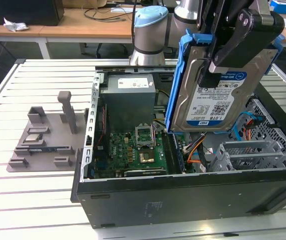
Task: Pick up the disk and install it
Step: 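Insert the disk into the insertion slot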
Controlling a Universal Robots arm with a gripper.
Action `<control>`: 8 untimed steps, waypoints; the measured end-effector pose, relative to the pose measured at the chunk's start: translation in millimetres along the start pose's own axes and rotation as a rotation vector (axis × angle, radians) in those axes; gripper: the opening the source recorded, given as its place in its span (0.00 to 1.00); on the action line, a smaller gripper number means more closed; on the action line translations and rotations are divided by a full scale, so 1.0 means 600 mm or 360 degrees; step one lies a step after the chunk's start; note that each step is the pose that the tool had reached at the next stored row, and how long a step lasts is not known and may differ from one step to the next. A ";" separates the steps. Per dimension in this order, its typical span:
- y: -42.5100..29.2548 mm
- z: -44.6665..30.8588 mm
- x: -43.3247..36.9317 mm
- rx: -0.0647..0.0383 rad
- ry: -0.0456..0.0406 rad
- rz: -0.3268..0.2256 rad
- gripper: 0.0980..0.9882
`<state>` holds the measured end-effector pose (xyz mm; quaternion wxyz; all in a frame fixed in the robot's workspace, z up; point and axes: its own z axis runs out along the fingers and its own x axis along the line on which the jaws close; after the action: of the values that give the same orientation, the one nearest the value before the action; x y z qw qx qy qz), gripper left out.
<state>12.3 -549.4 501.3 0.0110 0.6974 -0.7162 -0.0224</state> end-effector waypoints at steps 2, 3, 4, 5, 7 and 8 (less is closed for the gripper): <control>0.000 0.000 0.000 0.0000 0.0000 0.0000 0.30; 0.000 0.000 0.000 0.0000 0.0000 0.0000 0.30; -0.005 0.000 0.000 0.0000 0.0001 0.0000 0.30; -0.012 0.000 0.000 -0.0002 0.0001 -0.0001 0.30; -0.031 0.002 -0.001 -0.0009 0.0001 -0.0004 0.30; -0.045 0.002 -0.001 -0.0014 0.0001 -0.0007 0.30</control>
<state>39.3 -549.6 498.8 0.0142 0.6989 -0.7146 -0.0254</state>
